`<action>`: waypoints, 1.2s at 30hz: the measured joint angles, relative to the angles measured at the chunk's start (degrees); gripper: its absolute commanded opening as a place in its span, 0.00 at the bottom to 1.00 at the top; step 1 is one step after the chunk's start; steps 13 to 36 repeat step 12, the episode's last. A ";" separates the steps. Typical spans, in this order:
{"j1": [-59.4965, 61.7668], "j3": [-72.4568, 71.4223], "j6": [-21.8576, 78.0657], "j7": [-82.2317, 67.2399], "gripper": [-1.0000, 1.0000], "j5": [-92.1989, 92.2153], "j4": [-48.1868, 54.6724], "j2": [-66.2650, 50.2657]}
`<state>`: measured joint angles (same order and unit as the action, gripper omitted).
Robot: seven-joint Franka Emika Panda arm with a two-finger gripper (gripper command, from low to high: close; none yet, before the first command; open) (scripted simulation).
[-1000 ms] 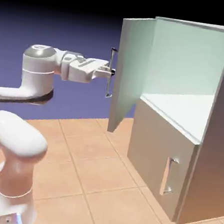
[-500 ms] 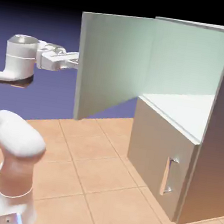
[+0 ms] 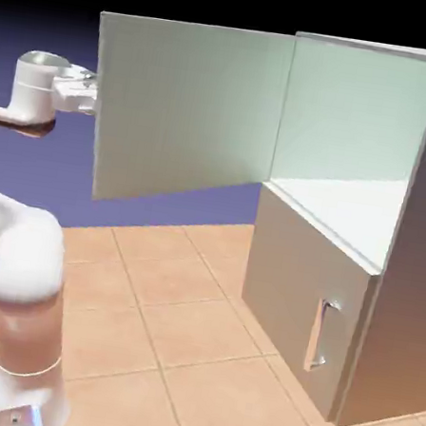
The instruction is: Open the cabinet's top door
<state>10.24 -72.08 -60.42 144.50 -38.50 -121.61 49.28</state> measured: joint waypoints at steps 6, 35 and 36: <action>12.45 -8.39 6.40 -1.87 0.00 2.89 10.78 1.16; 24.90 -15.05 12.86 -5.40 0.00 5.13 22.58 4.58; 24.90 -15.05 12.86 -5.40 0.00 5.13 22.58 4.58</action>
